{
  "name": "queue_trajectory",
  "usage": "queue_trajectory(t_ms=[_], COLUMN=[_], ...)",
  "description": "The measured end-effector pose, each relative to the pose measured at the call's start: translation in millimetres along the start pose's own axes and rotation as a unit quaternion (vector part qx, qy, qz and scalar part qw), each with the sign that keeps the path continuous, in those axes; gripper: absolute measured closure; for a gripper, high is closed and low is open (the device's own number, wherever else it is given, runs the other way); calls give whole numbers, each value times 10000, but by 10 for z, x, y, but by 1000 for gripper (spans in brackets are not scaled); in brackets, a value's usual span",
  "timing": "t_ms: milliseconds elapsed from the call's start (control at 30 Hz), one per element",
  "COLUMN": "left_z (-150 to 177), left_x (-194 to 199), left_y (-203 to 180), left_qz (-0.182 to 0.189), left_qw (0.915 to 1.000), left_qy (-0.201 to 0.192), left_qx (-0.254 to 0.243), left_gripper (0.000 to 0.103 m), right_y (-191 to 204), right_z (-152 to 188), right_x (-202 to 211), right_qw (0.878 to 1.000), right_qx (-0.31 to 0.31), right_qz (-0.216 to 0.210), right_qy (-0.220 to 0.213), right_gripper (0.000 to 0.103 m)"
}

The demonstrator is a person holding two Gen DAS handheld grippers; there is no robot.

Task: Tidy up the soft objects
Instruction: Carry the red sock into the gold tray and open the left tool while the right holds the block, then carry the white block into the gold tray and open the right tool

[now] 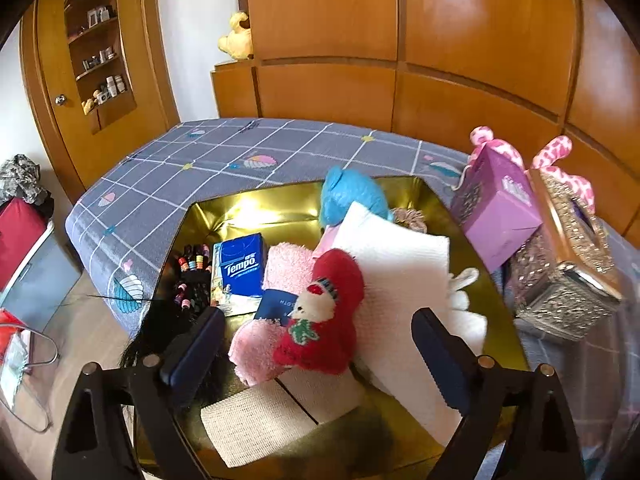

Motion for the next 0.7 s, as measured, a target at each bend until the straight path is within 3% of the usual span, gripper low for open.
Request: queue_trajectory(t_ms=[133, 500, 700], left_z=[-17, -34, -22], left_x=[79, 246, 296], left_y=[-15, 25, 126], left_qz=[53, 106, 42], left_qw=[10000, 9997, 9996], left_qy=[-78, -237, -264], left_qx=[-9, 3, 48], left_gripper=[6, 2, 1], right_y=[236, 1451, 2308], right_z=[-202, -938, -1120], right_x=[196, 591, 843], right_qw=[9993, 9887, 9719], right_qx=[140, 632, 1136], right_qz=[-90, -765, -1454], right_qy=[-326, -1123, -1462], right_gripper=[45, 45, 45])
Point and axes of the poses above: each gripper's, at about its wrist camera, not at the fingertips, and x roughly against the way its jaws point, y to its left, z to its underside, the point moved 3 cm from there along -x, roughly the way its jaws point
